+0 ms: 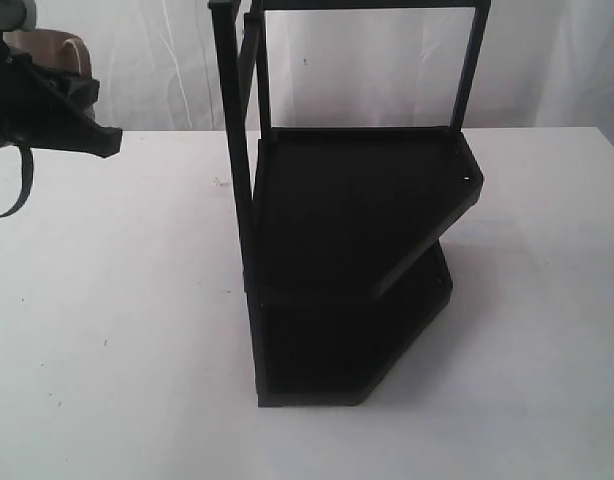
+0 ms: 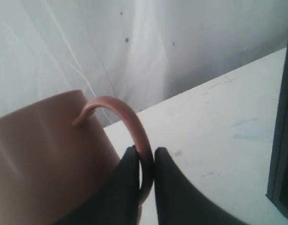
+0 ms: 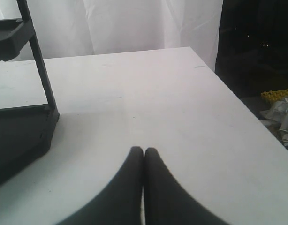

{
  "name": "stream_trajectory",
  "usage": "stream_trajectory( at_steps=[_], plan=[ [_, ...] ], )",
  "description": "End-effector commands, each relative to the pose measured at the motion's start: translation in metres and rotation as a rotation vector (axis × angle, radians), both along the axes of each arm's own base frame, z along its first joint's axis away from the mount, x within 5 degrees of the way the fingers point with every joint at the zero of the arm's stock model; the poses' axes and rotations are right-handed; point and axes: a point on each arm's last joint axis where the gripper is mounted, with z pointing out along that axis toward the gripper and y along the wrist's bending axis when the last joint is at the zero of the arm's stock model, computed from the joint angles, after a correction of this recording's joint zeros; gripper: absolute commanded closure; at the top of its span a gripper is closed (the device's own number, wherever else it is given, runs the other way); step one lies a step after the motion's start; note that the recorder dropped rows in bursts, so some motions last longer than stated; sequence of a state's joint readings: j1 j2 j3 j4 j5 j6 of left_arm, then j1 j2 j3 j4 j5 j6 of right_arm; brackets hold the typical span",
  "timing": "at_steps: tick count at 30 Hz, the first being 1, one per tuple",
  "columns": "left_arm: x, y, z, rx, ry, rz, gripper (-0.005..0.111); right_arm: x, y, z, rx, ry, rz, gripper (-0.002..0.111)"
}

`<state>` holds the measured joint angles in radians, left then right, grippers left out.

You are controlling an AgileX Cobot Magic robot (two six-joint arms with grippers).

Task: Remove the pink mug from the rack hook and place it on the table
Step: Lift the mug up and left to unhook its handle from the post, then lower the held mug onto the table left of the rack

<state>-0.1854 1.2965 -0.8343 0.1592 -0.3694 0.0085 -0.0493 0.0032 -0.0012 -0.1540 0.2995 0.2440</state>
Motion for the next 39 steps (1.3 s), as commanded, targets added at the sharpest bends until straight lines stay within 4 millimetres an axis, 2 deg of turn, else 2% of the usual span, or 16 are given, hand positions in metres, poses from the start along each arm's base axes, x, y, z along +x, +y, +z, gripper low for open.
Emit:
stream_trajectory(
  at_steps=[1, 3, 7, 9, 13, 18, 33, 39],
  plan=[
    [0.001, -0.001, -0.001, -0.209, 0.067, 0.041, 0.107, 0.0, 0.0, 0.001, 0.0, -0.011, 0.005, 0.108],
    [0.002, -0.003, -0.011, -0.303, 0.054, 0.039, 0.107, 0.0, 0.0, 0.001, 0.0, -0.011, 0.005, 0.108],
    [0.004, -0.008, -0.026, -0.393, -0.142, -0.042, 0.107, 0.0, 0.0, 0.001, 0.0, -0.011, 0.005, 0.108],
    [0.002, -0.009, -0.033, -0.379, -0.233, -0.076, 0.107, 0.0, 0.0, 0.001, 0.0, -0.011, 0.005, 0.108],
    [0.003, -0.014, -0.049, -0.221, -0.356, -0.154, 0.107, 0.0, 0.0, 0.001, 0.0, -0.011, 0.005, 0.108],
    [0.009, -0.024, -0.07, -0.133, -0.324, -0.249, 0.107, 0.0, 0.0, 0.001, 0.0, -0.011, 0.005, 0.108],
    [0.027, -0.029, -0.143, -0.096, -0.093, -0.261, 0.107, 0.0, 0.0, 0.001, 0.0, -0.011, 0.005, 0.108],
    [0.02, -0.04, -0.15, -0.029, -0.076, -0.42, 0.107, 0.0, 0.0, 0.001, 0.0, -0.011, 0.005, 0.108]
  ],
)
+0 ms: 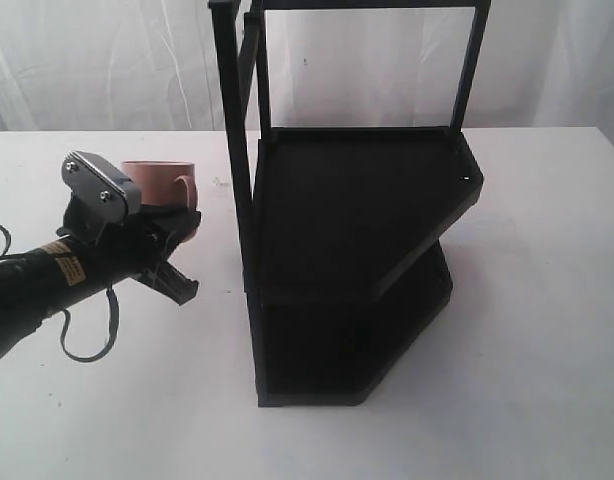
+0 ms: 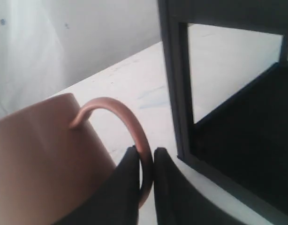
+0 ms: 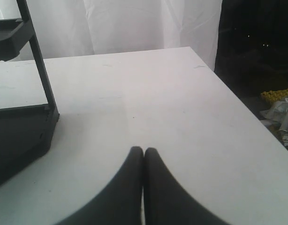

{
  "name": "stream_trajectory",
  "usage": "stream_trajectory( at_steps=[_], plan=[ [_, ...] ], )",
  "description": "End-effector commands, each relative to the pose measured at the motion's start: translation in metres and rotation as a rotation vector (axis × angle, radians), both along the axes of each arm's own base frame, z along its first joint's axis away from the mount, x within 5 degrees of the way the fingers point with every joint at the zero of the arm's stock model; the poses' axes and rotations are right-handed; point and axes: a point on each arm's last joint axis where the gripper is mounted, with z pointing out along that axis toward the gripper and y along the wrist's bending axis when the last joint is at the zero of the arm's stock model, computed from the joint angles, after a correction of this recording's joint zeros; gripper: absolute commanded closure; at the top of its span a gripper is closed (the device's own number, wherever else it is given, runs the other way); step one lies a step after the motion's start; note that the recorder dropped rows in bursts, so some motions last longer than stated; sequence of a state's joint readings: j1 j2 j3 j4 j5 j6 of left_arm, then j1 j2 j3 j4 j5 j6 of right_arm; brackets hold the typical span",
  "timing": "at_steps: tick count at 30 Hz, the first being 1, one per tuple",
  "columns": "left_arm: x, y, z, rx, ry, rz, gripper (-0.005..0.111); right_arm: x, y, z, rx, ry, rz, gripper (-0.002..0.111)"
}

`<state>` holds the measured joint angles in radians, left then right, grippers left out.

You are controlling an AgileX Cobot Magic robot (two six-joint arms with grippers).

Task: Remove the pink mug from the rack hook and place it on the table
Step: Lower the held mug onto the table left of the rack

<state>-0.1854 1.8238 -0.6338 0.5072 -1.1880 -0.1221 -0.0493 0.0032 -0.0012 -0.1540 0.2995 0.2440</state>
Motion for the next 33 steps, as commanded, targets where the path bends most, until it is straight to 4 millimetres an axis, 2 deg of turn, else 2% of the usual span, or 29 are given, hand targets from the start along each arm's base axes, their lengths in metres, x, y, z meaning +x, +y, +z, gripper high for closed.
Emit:
stream_trajectory(
  at_steps=[1, 5, 8, 15, 20, 25, 33],
  plan=[
    [-0.004, -0.004, 0.003, 0.005, -0.029, -0.072, 0.107, 0.0, 0.0, 0.001, 0.0, -0.011, 0.005, 0.108],
    [-0.012, -0.009, -0.001, 0.02, -0.005, -0.149, 0.107, 0.0, 0.0, 0.001, 0.0, -0.011, 0.005, 0.108],
    [-0.011, -0.005, -0.003, -0.006, 0.011, -0.087, 0.107, 0.0, 0.0, 0.001, 0.0, -0.011, 0.005, 0.108],
    [-0.012, -0.006, -0.003, 0.0, 0.012, -0.108, 0.107, 0.0, 0.0, 0.001, 0.0, -0.011, 0.005, 0.108],
    [-0.012, -0.002, -0.014, 0.075, 0.115, -0.067, 0.107, 0.0, 0.0, 0.001, 0.0, -0.011, 0.005, 0.108],
    [-0.011, -0.003, -0.01, 0.045, 0.078, -0.079, 0.107, 0.0, 0.0, 0.001, 0.0, -0.011, 0.005, 0.108],
    [-0.001, -0.004, -0.014, -0.073, 0.156, -0.042, 0.107, 0.0, 0.0, 0.001, 0.0, -0.011, 0.005, 0.108]
  ],
)
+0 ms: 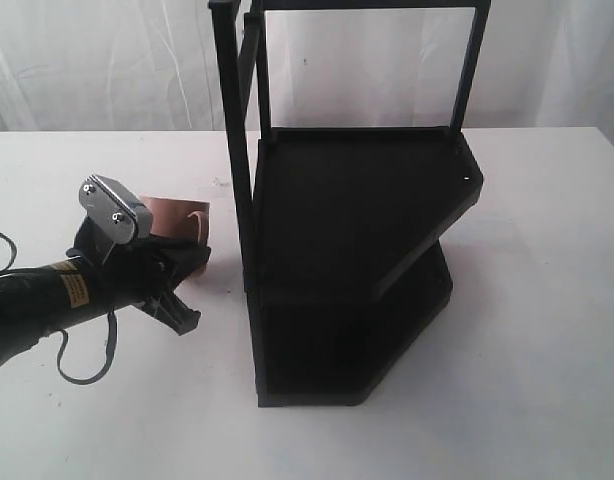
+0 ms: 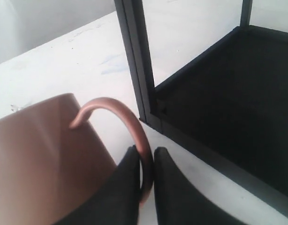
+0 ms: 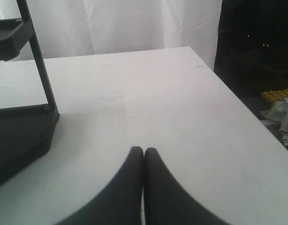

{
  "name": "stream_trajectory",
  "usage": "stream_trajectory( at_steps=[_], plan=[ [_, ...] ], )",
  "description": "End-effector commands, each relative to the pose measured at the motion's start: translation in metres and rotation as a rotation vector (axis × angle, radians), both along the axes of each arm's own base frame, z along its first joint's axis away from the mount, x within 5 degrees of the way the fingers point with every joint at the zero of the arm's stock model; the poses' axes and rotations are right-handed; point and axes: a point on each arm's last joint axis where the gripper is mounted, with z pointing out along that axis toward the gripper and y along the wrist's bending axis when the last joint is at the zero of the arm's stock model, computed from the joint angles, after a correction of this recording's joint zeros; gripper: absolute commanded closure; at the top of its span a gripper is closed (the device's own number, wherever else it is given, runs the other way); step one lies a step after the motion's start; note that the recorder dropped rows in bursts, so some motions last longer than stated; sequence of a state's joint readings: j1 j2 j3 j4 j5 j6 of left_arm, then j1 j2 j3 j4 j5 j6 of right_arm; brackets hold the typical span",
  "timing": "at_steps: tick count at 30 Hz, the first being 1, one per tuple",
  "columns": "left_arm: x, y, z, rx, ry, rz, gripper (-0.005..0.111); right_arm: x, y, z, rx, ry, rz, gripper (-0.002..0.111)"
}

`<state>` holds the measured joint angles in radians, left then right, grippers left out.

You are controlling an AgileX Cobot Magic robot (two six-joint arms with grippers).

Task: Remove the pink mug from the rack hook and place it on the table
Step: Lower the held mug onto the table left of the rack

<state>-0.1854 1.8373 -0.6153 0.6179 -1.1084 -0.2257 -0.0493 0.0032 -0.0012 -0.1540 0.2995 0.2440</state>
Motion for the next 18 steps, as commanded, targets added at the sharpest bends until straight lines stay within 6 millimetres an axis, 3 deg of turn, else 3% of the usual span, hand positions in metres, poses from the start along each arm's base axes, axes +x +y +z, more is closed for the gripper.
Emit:
stream_trajectory(
  at_steps=[1, 11, 18],
  plan=[
    [0.0099, -0.0015, 0.0013, -0.101, 0.029, 0.028, 0.107, 0.0, 0.0003, 0.0006, 0.0, -0.011, 0.005, 0.108],
    [0.0118, -0.0032, -0.0022, -0.105, 0.058, 0.016, 0.105, 0.0, 0.0003, 0.0006, 0.0, -0.011, 0.005, 0.108],
    [0.0104, -0.0024, -0.0073, -0.06, 0.098, 0.013, 0.077, 0.0, 0.0003, 0.0006, 0.0, -0.011, 0.005, 0.108]
  ],
)
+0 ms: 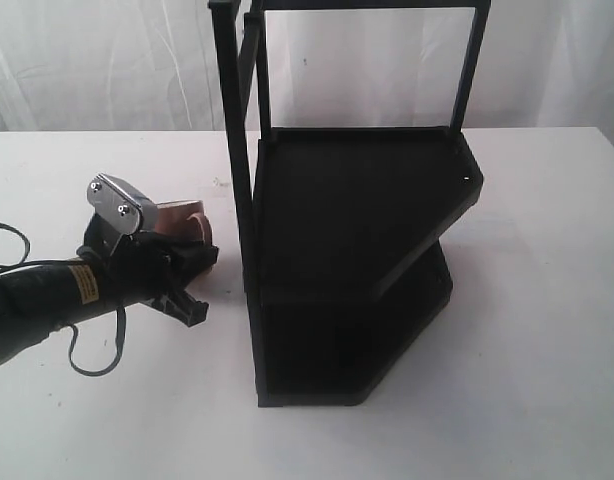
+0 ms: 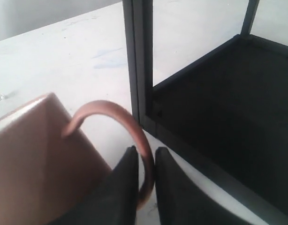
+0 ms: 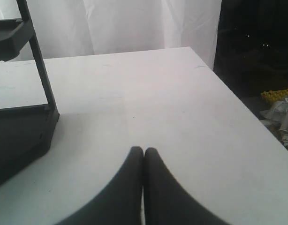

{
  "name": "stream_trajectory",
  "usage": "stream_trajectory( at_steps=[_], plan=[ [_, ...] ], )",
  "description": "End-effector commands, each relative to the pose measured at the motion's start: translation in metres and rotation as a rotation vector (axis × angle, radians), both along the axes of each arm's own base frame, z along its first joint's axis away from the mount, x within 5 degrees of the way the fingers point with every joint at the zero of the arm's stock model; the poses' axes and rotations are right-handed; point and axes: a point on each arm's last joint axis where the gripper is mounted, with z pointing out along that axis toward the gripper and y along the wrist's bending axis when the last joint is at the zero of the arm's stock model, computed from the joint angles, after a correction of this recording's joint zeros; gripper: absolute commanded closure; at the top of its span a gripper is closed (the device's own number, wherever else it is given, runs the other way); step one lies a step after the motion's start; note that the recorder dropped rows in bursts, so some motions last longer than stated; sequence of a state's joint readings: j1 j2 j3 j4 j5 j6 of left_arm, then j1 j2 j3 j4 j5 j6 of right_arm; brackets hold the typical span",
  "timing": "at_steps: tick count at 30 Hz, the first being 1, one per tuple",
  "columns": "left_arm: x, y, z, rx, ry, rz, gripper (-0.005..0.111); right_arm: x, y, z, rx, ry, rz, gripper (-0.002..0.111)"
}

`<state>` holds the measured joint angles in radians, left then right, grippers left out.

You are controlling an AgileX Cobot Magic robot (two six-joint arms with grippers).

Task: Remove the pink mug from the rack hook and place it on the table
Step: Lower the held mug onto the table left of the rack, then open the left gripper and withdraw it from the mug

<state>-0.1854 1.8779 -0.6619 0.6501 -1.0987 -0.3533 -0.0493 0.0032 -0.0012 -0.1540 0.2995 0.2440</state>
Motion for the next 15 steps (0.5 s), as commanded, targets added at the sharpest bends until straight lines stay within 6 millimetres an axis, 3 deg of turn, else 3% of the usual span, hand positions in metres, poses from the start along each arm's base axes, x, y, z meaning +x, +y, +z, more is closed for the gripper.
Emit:
stream_trajectory(
  at_steps=[1, 4, 9, 12, 15],
  plan=[
    [0.0, 0.001, -0.003, 0.022, 0.028, 0.002, 0.074, 0.0, 0.0, 0.001, 0.0, -0.011, 0.005, 0.108],
    [0.0, 0.001, -0.003, 0.02, 0.03, 0.0, 0.066, 0.0, 0.0, 0.001, 0.0, -0.011, 0.005, 0.108],
    [-0.005, -0.003, -0.002, 0.004, 0.06, -0.065, 0.063, 0.0, 0.0, 0.001, 0.0, -0.011, 0.005, 0.108],
    [-0.016, -0.007, 0.012, 0.013, 0.011, -0.141, 0.065, 0.0, 0.0, 0.001, 0.0, -0.011, 0.005, 0.108],
    [-0.034, -0.004, 0.041, 0.013, -0.067, -0.147, 0.078, 0.0, 0.0, 0.001, 0.0, -0.011, 0.005, 0.108]
  ],
)
